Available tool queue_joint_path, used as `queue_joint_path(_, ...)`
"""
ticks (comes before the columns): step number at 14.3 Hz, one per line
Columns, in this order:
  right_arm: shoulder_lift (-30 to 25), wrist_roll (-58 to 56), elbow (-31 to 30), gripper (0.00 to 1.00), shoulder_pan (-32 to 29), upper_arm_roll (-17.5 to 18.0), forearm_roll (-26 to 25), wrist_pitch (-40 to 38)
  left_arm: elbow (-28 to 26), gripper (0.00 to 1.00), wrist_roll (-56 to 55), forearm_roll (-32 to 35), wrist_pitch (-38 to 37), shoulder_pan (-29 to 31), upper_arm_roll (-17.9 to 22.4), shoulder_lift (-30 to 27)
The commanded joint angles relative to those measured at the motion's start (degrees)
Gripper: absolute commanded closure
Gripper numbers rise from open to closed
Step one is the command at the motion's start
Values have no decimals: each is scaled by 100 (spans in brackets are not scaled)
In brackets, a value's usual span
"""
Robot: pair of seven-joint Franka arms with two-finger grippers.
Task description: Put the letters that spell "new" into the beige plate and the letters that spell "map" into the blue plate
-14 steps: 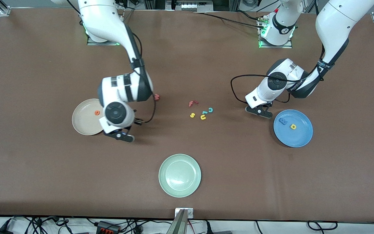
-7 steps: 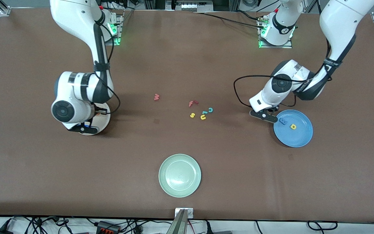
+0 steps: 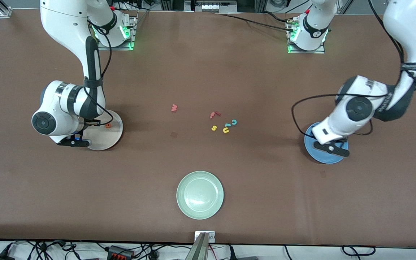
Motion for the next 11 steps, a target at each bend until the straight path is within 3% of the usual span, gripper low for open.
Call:
queue_joint_path(1,199,-216,-36,72,-102,117,135,267,603,87,277,147,-67,17,96,792)
queue_joint_path(2,199,-207,-27,59,-199,187,187,276,612,85,277,148,-67,17,96,898)
queue_joint_path(3,199,-207,-1,15,-226,223,327,259,604,81,277,148,-67,8,96,916)
queue_joint_path(4,156,-216,60,0,-235,214,346,189,595,49,234,139,-67,-9,105,916)
queue_joint_path(5,103,-207,130,0,-165,206,346,127,586,0,242,147,-76,0,96,907)
queue_joint_path(9,-354,-50,412,0,247,258,442,-278,647,0,269,130,-181,52,17,583)
queue_joint_path(11,-319,74,412,0,756,285,1229,-155,892,0,260,104,-496,17,-9,302)
